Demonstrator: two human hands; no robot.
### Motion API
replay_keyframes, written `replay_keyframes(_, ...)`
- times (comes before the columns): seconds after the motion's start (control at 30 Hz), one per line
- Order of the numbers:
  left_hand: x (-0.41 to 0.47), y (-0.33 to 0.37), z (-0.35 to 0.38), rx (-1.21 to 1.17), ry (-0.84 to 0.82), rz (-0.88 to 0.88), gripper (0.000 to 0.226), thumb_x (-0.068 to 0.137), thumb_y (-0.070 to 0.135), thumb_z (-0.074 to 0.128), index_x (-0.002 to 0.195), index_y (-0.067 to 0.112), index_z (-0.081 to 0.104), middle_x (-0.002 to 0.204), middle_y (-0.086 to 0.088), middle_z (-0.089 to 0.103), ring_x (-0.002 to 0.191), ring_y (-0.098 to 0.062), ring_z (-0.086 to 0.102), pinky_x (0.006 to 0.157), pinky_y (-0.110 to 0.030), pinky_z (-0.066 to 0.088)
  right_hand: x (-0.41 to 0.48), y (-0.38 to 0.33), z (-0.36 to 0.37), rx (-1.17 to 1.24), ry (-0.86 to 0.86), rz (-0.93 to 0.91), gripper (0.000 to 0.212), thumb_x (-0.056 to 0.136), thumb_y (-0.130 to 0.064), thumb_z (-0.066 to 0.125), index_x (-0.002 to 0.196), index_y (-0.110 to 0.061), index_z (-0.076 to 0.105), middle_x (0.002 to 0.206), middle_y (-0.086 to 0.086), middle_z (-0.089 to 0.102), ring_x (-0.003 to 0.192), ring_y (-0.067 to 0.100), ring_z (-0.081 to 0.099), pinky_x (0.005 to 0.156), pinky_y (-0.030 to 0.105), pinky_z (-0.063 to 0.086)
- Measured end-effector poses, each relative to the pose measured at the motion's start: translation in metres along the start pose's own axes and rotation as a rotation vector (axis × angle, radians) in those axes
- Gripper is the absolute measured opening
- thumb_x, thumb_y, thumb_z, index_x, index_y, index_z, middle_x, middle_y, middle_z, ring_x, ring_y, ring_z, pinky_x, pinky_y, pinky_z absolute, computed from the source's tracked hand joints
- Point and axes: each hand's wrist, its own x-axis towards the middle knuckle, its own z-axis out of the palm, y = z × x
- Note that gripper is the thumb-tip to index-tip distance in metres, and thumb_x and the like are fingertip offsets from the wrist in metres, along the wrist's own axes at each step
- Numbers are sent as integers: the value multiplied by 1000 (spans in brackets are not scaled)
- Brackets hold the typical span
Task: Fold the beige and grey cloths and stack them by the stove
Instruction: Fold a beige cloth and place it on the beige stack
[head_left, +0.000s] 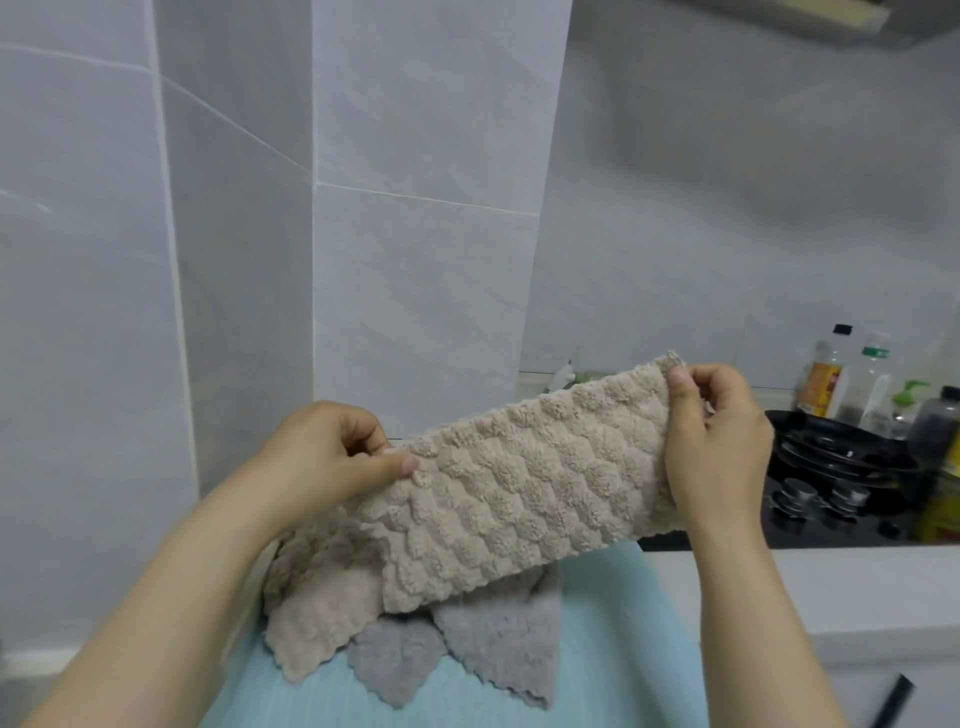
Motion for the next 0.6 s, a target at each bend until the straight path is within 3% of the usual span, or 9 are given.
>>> replay_keyframes(0.1,1,-1,-2,52,93,-30,44,74,42,76,48,14,53,42,4,52,47,-10,45,54,-23,38,1,1,-1,0,14,-4,22,99,-29,51,94,-11,62,83,-2,60,78,20,53,66,29,32)
replay_keyframes(0.23,1,1,-2,22,195,-25,40,69,42,79,58,9,59,46,0,55,48,-12,51,55,-26,43,0,1,0,6,18,-5,22,99,-30,51,95,-11,61,84,-1,61,79,21,54,67,31,35)
replay_keyframes(0.37,1,2,-5,-140,71,-50,24,67,26,83,78,13,66,53,-4,60,45,-8,53,58,-26,44,0,3,0,-4,15,3,22,99,-30,51,95,-10,61,82,1,60,79,22,54,66,31,34)
replay_keyframes(0.43,1,0,-6,-151,19,-45,15,74,25,78,77,12,69,55,-2,58,48,-8,52,61,-26,43,0,5,0,-9,2,17,21,99,-31,52,94,-13,61,80,0,59,77,22,53,65,31,33)
replay_keyframes(0.6,-1,3,2,-192,170,-109,45,85,37,63,66,-2,49,59,-6,41,55,-14,40,58,-29,29,-2,2,1,31,-72,57,21,97,-36,54,88,-17,59,75,-2,60,70,16,54,58,27,39)
